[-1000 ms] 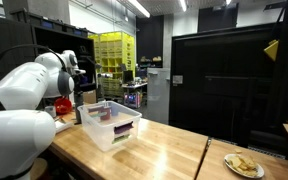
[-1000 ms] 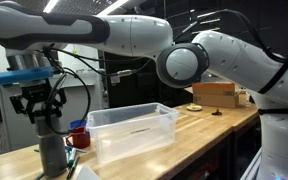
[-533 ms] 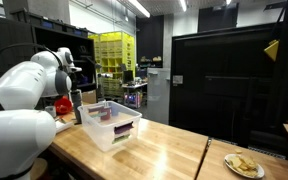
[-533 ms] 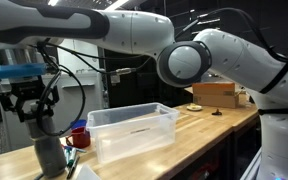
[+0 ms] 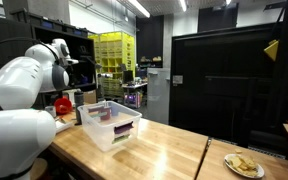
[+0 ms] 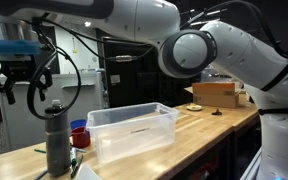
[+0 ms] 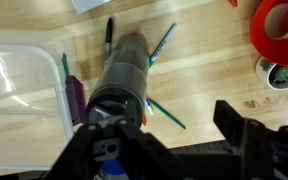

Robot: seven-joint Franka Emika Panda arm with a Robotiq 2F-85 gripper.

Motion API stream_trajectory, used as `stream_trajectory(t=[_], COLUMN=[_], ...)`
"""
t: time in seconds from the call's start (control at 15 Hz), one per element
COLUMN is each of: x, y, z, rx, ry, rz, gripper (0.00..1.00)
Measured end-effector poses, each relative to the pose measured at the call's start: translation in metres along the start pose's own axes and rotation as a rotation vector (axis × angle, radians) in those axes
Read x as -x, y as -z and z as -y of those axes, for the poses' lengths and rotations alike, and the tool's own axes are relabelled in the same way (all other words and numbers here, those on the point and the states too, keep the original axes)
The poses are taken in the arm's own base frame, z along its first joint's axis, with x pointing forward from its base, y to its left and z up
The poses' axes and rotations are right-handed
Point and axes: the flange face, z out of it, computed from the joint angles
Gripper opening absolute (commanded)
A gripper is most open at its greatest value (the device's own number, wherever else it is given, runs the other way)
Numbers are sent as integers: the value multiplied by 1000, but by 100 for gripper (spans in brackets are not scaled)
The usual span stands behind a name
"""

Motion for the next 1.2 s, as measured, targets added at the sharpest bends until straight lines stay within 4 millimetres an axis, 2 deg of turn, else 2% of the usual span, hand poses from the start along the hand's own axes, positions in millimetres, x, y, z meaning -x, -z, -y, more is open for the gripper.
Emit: stream_trajectory(t=[0.07,0.27,0.67,1.2], x=[0,-2,-4,-19], y=[3,6,1,-27], z=[-1,-2,-3,-7], rx=[-4,-7,1,43], ry=[0,-2,-5,-25], rz=[-2,-3,0,18], gripper=[92,100,100,100])
